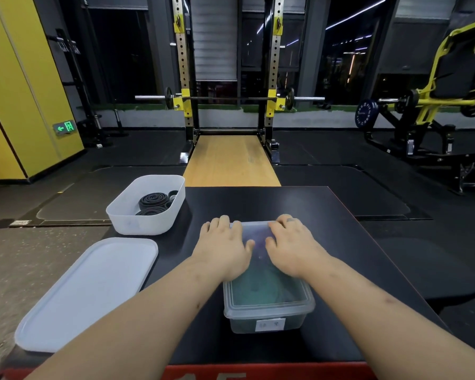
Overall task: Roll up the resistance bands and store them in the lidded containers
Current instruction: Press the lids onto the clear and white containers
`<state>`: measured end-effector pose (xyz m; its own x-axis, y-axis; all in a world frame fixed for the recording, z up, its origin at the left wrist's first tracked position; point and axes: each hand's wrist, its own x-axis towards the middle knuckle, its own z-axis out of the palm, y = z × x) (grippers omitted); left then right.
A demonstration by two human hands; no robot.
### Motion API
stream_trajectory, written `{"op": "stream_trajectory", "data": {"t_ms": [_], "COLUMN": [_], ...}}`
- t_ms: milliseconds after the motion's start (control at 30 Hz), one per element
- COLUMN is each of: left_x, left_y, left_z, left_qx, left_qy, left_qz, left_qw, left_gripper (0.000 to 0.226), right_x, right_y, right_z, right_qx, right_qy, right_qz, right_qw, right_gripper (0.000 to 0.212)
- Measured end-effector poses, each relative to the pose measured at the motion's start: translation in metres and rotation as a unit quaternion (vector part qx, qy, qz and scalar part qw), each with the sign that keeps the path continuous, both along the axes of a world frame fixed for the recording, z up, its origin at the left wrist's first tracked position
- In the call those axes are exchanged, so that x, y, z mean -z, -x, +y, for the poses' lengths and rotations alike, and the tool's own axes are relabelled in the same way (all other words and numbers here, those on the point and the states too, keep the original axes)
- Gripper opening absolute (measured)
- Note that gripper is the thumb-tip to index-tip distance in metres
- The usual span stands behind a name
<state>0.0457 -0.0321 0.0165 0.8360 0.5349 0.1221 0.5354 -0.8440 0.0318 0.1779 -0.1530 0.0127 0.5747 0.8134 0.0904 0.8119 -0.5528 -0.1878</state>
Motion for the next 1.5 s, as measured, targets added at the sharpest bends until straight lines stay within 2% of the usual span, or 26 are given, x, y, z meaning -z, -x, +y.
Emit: {"op": "stream_trajectory", "data": {"t_ms": [67, 200, 333, 433, 633, 800, 1000, 1100, 1300, 1500], "left_x": [0.008, 0.015, 0.017, 0.017, 0.008, 0.009, 0.018, 0.017, 0.007, 0.014], "left_y": [-0.004, -0.007, -0.012, -0.014, -0.02, -0.02, -0.024, -0.025, -0.009, 0.006], "left_z": [0.004, 0.012, 0.017, 0.017, 0.016, 0.015, 0.018, 0.019, 0.015, 0.007], "left_qx": [0.019, 0.075, 0.087, 0.084, 0.079, 0.092, 0.09, 0.083, 0.021, 0.024], "left_qy": [0.025, 0.085, 0.074, 0.059, 0.075, 0.109, 0.122, 0.127, 0.112, 0.133], "left_qz": [-0.021, 0.011, 0.027, 0.037, 0.06, 0.028, 0.019, 0.013, 0.046, 0.059], "left_qw": [0.999, 0.994, 0.993, 0.994, 0.992, 0.989, 0.988, 0.988, 0.992, 0.989], "left_gripper": [0.052, 0.061, 0.059, 0.059, 0.06, 0.063, 0.062, 0.063, 0.068, 0.068], "right_x": [0.004, 0.012, 0.015, 0.015, 0.007, -0.002, 0.009, 0.006, 0.0, 0.009], "right_y": [-0.003, -0.008, -0.014, -0.013, -0.006, -0.005, -0.009, -0.012, -0.005, 0.003], "right_z": [0.006, 0.011, 0.012, 0.013, 0.014, 0.017, 0.019, 0.021, -0.001, -0.006], "right_qx": [-0.026, -0.047, -0.052, -0.055, -0.061, -0.098, -0.097, -0.092, -0.043, -0.032], "right_qy": [0.015, 0.018, 0.026, 0.027, 0.077, 0.066, 0.054, 0.037, 0.071, 0.059], "right_qz": [0.01, 0.031, 0.046, 0.054, -0.005, 0.027, 0.034, 0.069, 0.06, 0.073], "right_qw": [0.999, 0.998, 0.997, 0.997, 0.995, 0.993, 0.993, 0.993, 0.995, 0.995], "right_gripper": [0.058, 0.062, 0.062, 0.062, 0.063, 0.065, 0.065, 0.063, 0.063, 0.064]}}
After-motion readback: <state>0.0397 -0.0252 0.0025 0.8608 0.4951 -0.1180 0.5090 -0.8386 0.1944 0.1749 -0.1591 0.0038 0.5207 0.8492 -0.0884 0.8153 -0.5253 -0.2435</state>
